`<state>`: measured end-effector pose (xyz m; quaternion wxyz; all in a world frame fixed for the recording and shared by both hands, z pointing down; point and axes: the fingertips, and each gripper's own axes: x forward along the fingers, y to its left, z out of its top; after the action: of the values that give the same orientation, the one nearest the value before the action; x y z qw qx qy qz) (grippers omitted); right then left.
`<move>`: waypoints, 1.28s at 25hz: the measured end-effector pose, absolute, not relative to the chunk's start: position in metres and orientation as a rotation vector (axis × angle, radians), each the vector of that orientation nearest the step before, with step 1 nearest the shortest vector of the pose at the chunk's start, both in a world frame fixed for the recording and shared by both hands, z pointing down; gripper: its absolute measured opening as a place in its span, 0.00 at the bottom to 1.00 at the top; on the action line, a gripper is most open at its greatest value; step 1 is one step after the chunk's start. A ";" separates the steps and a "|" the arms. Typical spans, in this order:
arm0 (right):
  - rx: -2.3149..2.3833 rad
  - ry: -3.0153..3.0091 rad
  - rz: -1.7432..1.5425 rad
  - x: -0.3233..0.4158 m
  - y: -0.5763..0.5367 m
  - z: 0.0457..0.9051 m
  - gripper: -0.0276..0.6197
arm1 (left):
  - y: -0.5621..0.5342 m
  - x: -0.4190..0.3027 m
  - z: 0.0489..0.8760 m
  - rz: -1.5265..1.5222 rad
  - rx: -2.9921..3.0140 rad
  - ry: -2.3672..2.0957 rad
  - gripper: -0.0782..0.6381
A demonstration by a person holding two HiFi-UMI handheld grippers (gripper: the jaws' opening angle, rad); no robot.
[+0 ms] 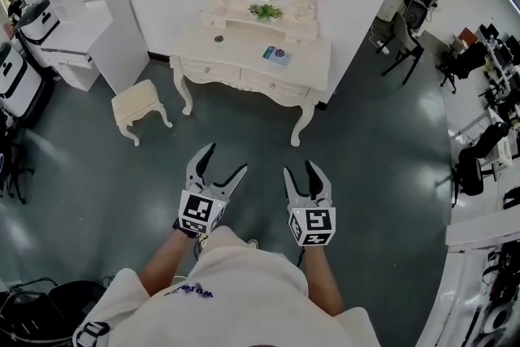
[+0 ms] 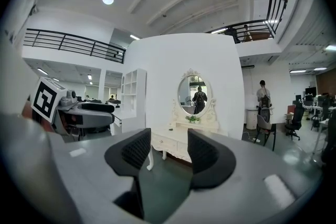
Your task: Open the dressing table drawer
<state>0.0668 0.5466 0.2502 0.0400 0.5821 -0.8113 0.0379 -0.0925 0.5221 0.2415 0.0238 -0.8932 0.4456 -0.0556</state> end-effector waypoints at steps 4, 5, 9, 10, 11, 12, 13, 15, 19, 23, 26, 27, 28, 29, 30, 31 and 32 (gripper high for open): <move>1.786 -2.483 0.120 0.070 0.545 0.252 0.38 | 0.519 -0.093 0.246 -0.187 -2.760 1.388 0.61; 1.783 -2.483 0.126 0.071 0.545 0.252 0.39 | 0.518 -0.093 0.247 -0.196 -2.757 1.389 0.61; 1.775 -2.487 0.164 0.071 0.541 0.259 0.39 | 0.511 -0.096 0.245 -0.227 -2.740 1.394 0.61; 1.777 -2.483 0.167 0.072 0.538 0.261 0.39 | 0.508 -0.097 0.244 -0.224 -2.739 1.398 0.61; 1.780 -2.478 0.172 0.073 0.534 0.262 0.39 | 0.506 -0.097 0.243 -0.219 -2.740 1.403 0.61; 1.784 -2.472 0.180 0.074 0.530 0.264 0.39 | 0.504 -0.099 0.243 -0.219 -2.742 1.407 0.61; 1.792 -2.468 0.190 0.075 0.525 0.265 0.39 | 0.501 -0.101 0.245 -0.224 -2.743 1.411 0.61; 1.818 -2.460 0.211 0.077 0.512 0.266 0.39 | 0.490 -0.107 0.249 -0.243 -2.742 1.422 0.61; 1.827 -2.443 0.260 0.077 0.479 0.275 0.39 | 0.460 -0.119 0.266 -0.295 -2.758 1.466 0.61; 1.829 -2.423 0.289 0.078 0.441 0.273 0.39 | 0.414 -0.122 0.256 -0.213 -2.735 1.524 0.61; 1.833 -2.409 0.295 0.080 0.408 0.271 0.39 | 0.374 -0.126 0.249 -0.161 -2.713 1.549 0.61; 1.834 -2.404 0.299 0.080 0.397 0.271 0.39 | 0.361 -0.127 0.248 -0.155 -2.717 1.552 0.61; 1.833 -2.397 0.303 0.080 0.386 0.272 0.39 | 0.349 -0.128 0.250 -0.154 -2.724 1.556 0.61; 1.833 -2.389 0.306 0.080 0.376 0.272 0.39 | 0.338 -0.129 0.253 -0.155 -2.733 1.558 0.61; 1.836 -2.381 0.306 0.080 0.365 0.272 0.39 | 0.326 -0.129 0.254 -0.149 -2.739 1.558 0.61; 1.842 -2.376 0.304 0.079 0.353 0.270 0.39 | 0.313 -0.130 0.253 -0.135 -2.745 1.556 0.61; 1.846 -2.373 0.302 0.078 0.341 0.268 0.39 | 0.301 -0.131 0.251 -0.120 -2.751 1.554 0.61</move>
<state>0.0778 0.3408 0.2677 0.0599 0.6099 -0.7839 0.0997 -0.1306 0.3010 0.2509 -0.0104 -0.8700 0.4915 -0.0379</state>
